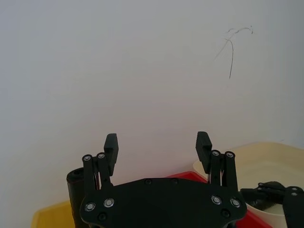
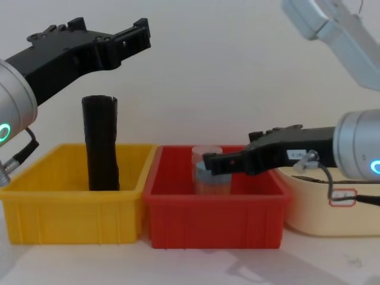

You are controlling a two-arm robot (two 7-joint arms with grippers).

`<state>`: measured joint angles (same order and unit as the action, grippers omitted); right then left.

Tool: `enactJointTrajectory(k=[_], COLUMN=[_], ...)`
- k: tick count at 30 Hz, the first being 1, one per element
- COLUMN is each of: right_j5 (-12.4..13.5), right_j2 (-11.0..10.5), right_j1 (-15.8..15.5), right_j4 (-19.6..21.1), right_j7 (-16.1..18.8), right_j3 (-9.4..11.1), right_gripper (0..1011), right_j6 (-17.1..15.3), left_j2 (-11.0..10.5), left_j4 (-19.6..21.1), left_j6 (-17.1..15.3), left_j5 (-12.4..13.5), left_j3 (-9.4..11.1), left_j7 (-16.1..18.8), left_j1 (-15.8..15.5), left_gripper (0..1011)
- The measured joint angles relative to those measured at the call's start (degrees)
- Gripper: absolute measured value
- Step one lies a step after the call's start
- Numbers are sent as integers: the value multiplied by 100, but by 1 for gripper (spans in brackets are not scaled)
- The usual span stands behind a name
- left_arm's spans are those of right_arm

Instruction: Pick up the garbage bag with the one hand and transfer it to the other hand.

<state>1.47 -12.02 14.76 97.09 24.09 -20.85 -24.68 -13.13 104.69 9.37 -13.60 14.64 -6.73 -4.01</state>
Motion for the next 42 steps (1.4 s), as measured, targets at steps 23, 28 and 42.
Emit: enactJointTrajectory(k=[23,28,42], right_j5=[17,12,-13], right_j2=[298,363,510], right_j1=[646,784,1142], right_j4=[-816,-1029,-1645], right_j7=[-118,-190,-288], right_j3=[-213,-235,-345], right_gripper=[1001,1001,1001], right_j6=[-260,-245,-316], left_j2=[78,89,105], left_j4=[75,81,89], left_j6=[-33,-28,-19], left_j5=[-16,-24,-37], left_j3=[-103,-113,-128], left_j7=[-80,-97,-121], left_j1=[158,175,202], left_gripper=[1002,1002,1002])
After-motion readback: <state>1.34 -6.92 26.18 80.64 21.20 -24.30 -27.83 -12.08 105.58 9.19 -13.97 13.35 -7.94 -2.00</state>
